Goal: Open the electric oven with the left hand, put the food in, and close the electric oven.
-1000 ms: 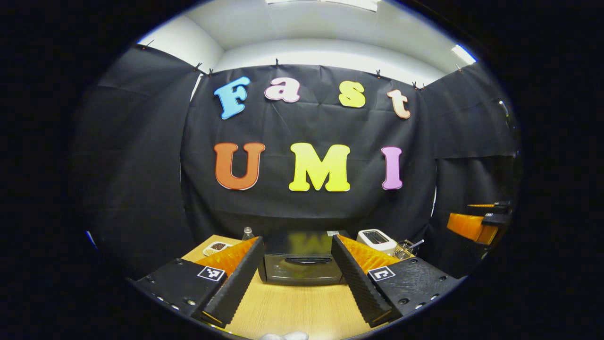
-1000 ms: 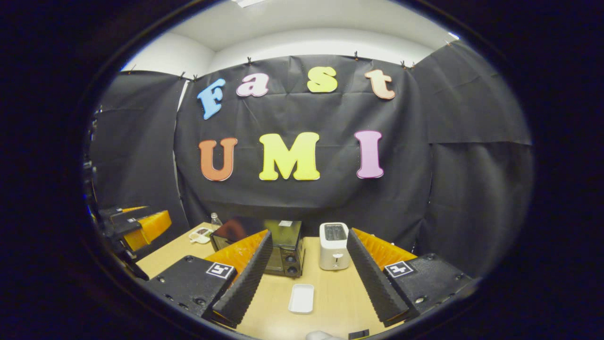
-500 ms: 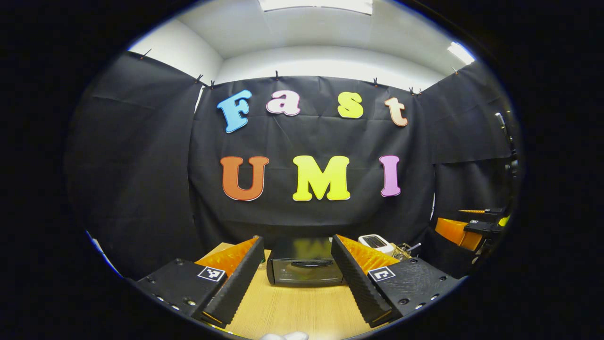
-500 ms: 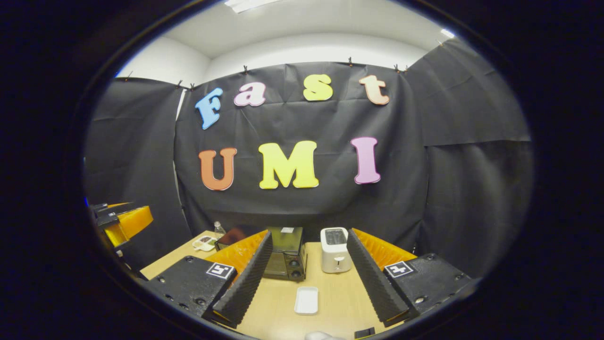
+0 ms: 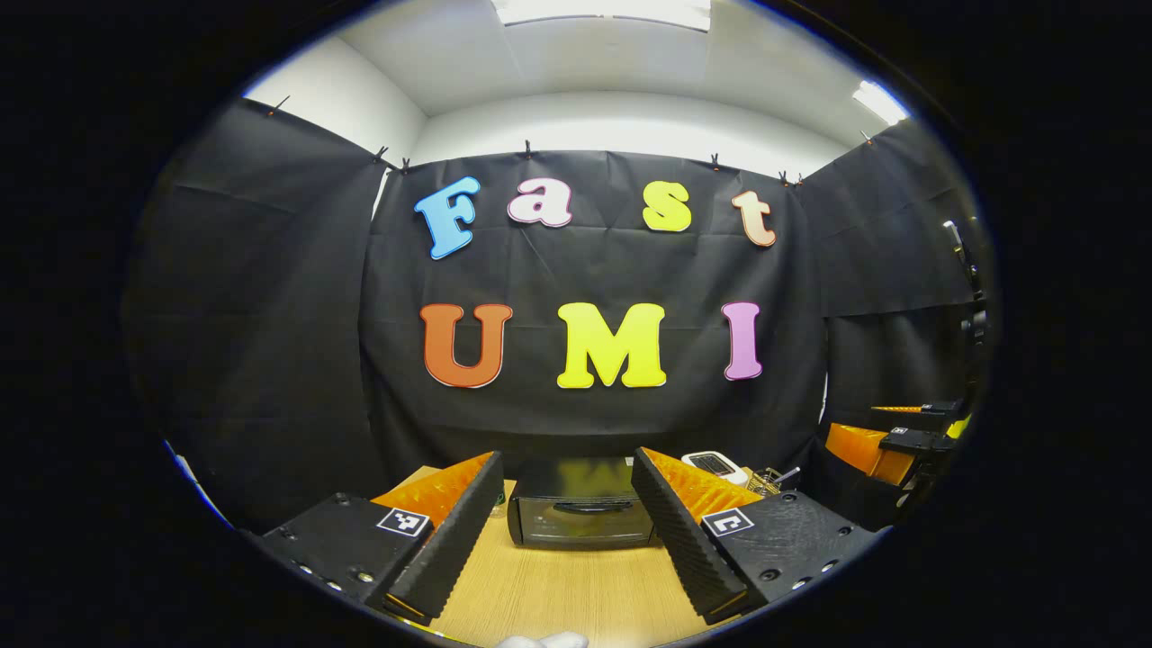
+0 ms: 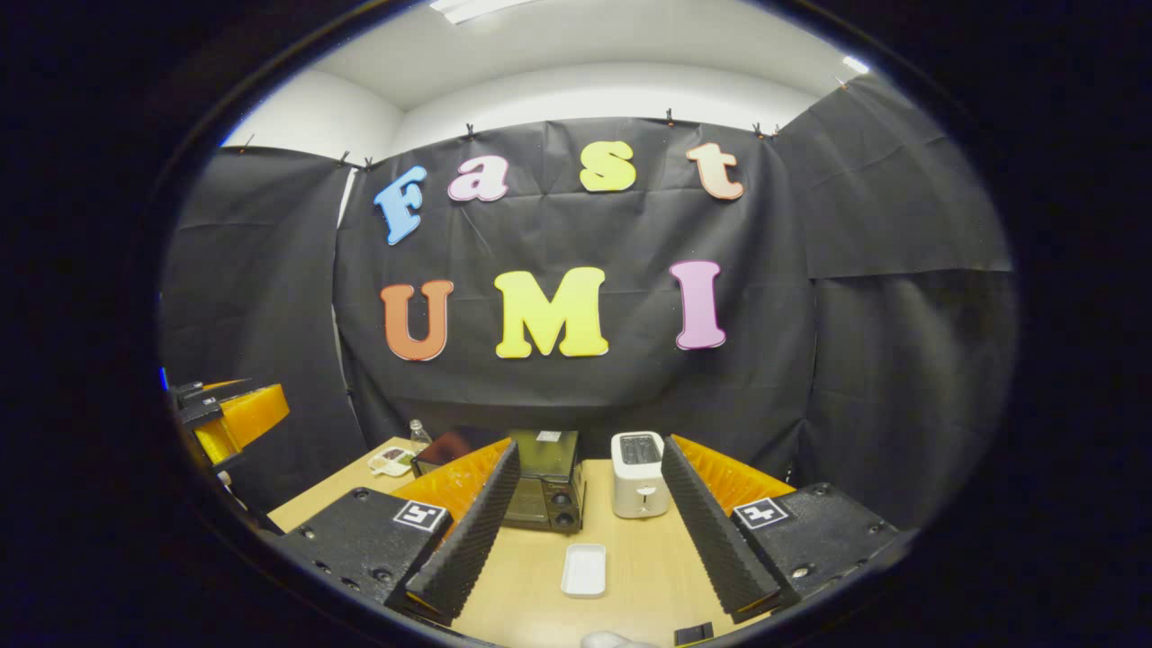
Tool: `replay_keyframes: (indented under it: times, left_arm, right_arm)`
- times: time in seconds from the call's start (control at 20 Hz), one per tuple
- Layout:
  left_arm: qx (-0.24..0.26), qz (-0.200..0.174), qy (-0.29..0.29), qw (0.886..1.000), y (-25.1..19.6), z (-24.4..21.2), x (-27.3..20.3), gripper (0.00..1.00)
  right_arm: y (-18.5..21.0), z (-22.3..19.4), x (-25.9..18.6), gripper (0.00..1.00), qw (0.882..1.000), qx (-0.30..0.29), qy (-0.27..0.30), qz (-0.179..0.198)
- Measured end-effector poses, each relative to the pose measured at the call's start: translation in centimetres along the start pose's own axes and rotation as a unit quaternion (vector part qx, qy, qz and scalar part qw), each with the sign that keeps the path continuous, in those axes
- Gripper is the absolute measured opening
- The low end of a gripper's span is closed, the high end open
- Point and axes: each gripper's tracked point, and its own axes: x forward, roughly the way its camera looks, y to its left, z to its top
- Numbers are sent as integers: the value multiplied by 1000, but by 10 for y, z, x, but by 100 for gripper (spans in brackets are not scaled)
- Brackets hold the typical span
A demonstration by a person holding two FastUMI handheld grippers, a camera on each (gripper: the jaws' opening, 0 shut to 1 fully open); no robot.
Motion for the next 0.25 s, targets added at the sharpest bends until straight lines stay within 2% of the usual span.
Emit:
replay_keyframes:
  times: [0.05,0.1,0.15,0.2,0.25]
  left_arm:
    - [0,-1,-1,1000,-2,1,1,94]
    - [0,-2,-1,1000,-3,2,2,94]
    - [0,-3,0,1000,-4,1,1,94]
    - [-2,-3,0,1000,-5,2,2,94]
    - [-3,-4,0,1000,-6,2,2,94]
  right_arm:
    - [-1,1,0,100,1000,0,-1,0]
    - [-1,2,0,90,1000,-1,-1,0]
    - [-1,3,0,90,1000,-2,-3,0]
    - [-2,3,-1,100,1000,-4,-3,0]
    - [-3,3,0,100,1000,-3,-2,0]
